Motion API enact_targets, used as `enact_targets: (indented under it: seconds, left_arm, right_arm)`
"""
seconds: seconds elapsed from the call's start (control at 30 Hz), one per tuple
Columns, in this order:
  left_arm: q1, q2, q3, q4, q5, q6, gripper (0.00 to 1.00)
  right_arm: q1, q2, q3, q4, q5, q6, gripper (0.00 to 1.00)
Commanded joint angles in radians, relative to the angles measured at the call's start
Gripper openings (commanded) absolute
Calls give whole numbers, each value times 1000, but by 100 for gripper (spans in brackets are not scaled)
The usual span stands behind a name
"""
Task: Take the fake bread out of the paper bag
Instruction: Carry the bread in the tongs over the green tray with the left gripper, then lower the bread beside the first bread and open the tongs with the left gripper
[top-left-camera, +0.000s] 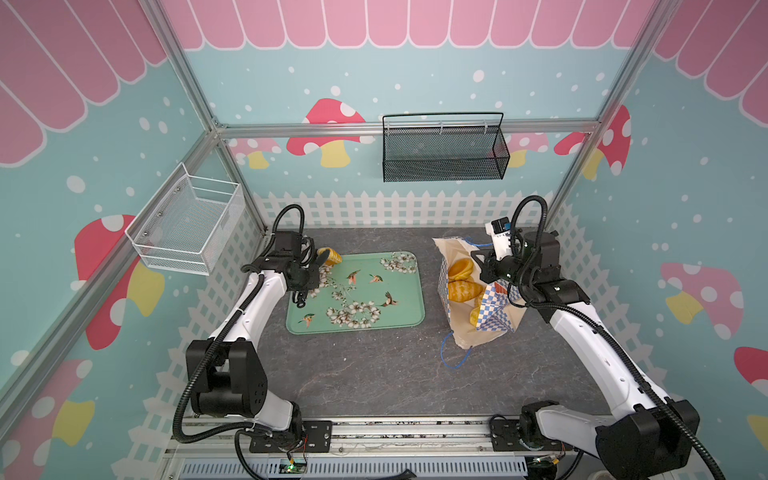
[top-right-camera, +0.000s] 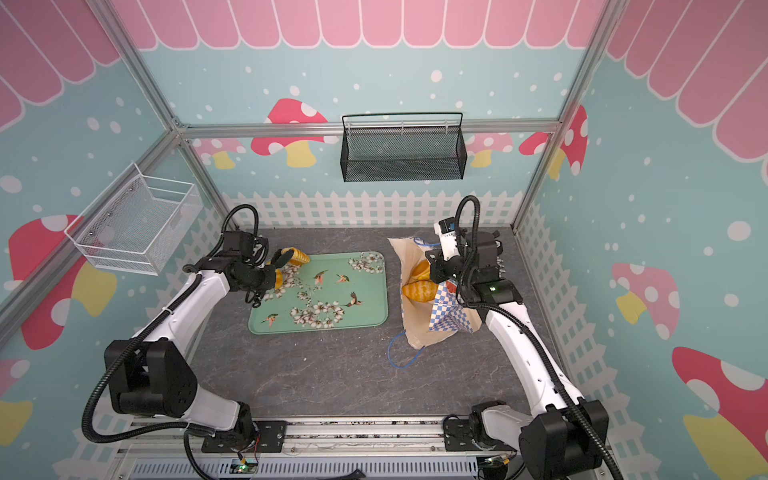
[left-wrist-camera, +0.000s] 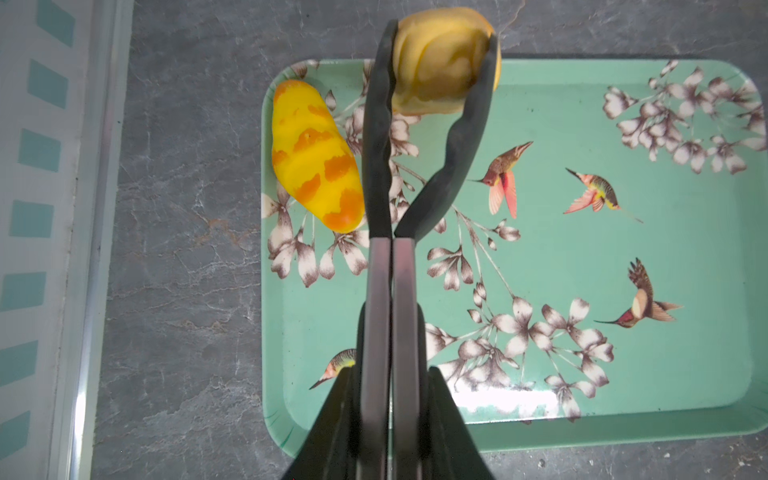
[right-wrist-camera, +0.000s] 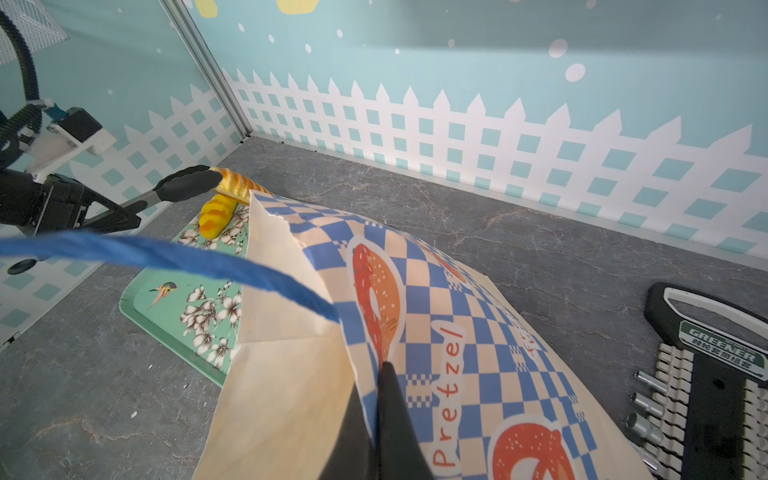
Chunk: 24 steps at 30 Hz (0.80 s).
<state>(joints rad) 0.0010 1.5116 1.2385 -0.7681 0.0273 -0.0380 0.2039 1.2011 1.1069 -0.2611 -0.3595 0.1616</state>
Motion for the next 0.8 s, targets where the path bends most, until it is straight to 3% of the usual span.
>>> enact_targets:
  seconds: [0.0, 0.27, 0.43, 0.77]
  left_arm:
    - [5, -47, -39, 2, 19, -9, 0]
    - [1, -88, -99, -108, 51, -75, 0]
    - [-6, -49, -98, -186, 95, -118, 5]
    - [-18, -5, -85, -201, 5, -115, 10]
  right_arm:
    - [5, -1, 0, -18, -12, -11, 0]
    - [5, -12, -9, -6, -30, 0, 0]
    - [5, -29, -23, -4, -32, 4, 0]
    - [5, -80, -48, -19, -21, 6, 0]
